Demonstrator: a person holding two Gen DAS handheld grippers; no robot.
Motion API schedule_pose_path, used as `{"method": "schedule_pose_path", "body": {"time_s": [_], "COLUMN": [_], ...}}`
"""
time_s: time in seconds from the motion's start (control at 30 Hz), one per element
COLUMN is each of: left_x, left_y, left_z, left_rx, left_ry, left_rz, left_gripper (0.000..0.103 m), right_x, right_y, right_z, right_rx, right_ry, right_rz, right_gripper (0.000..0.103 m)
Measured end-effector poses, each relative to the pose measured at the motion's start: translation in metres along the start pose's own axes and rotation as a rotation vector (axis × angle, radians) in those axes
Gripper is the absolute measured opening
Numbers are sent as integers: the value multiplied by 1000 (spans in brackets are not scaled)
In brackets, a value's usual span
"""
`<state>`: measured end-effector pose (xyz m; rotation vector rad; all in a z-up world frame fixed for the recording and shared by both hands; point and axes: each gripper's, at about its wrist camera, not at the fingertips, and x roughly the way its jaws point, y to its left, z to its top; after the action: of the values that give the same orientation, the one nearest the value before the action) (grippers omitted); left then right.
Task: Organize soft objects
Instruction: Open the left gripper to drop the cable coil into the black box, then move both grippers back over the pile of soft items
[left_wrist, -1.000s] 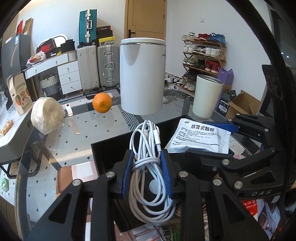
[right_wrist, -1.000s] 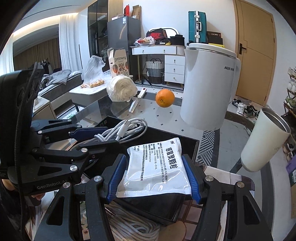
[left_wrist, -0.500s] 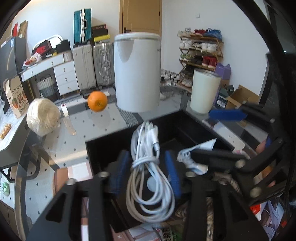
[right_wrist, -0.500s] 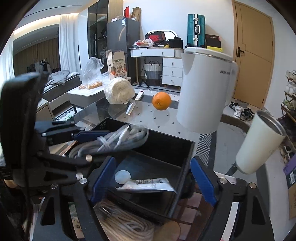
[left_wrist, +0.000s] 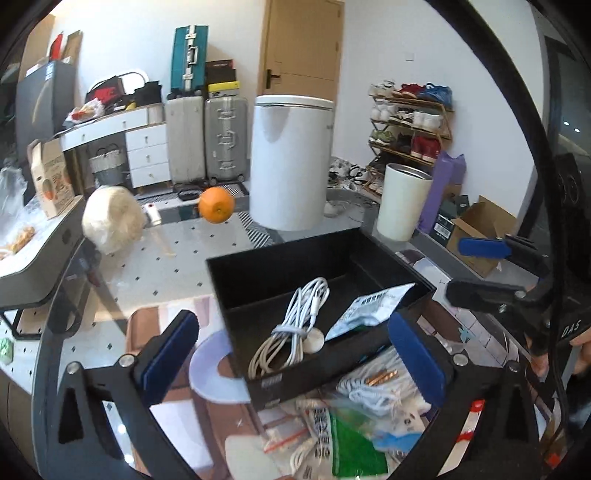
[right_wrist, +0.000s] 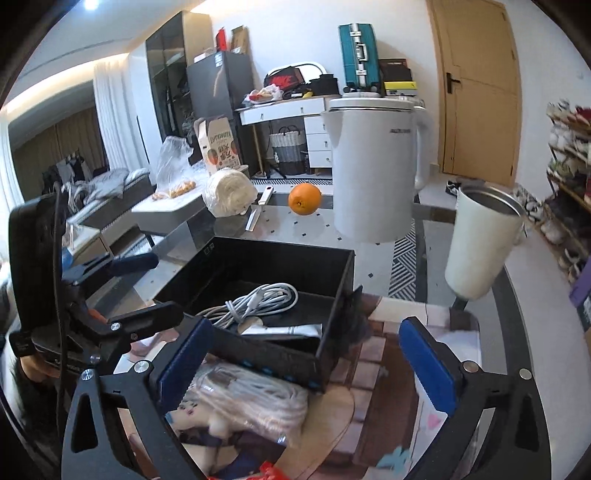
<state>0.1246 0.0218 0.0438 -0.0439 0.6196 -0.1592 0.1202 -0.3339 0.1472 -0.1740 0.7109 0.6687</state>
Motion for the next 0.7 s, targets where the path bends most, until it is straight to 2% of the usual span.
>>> {"method": "schedule_pose_path", "body": {"time_s": [0.13,0.47,0.7], "left_x": [-14,-51,-61], "left_y": [1,-6,-18], "left_z": [-10,-37,-59], "left_rx": [-22,-54,3], "left_ry": [-12,-55,-32], "left_rz": [24,86,103], "left_gripper": [103,103,103], "right_x": [-15,-49,-59], "right_y": [-1,0,3], "right_z": [-10,-37,-55], "right_rx": [42,30,19], "right_ry": [-6,15,55], "right_rz": [-2,-34,-21], "right_gripper": [102,102,102]}}
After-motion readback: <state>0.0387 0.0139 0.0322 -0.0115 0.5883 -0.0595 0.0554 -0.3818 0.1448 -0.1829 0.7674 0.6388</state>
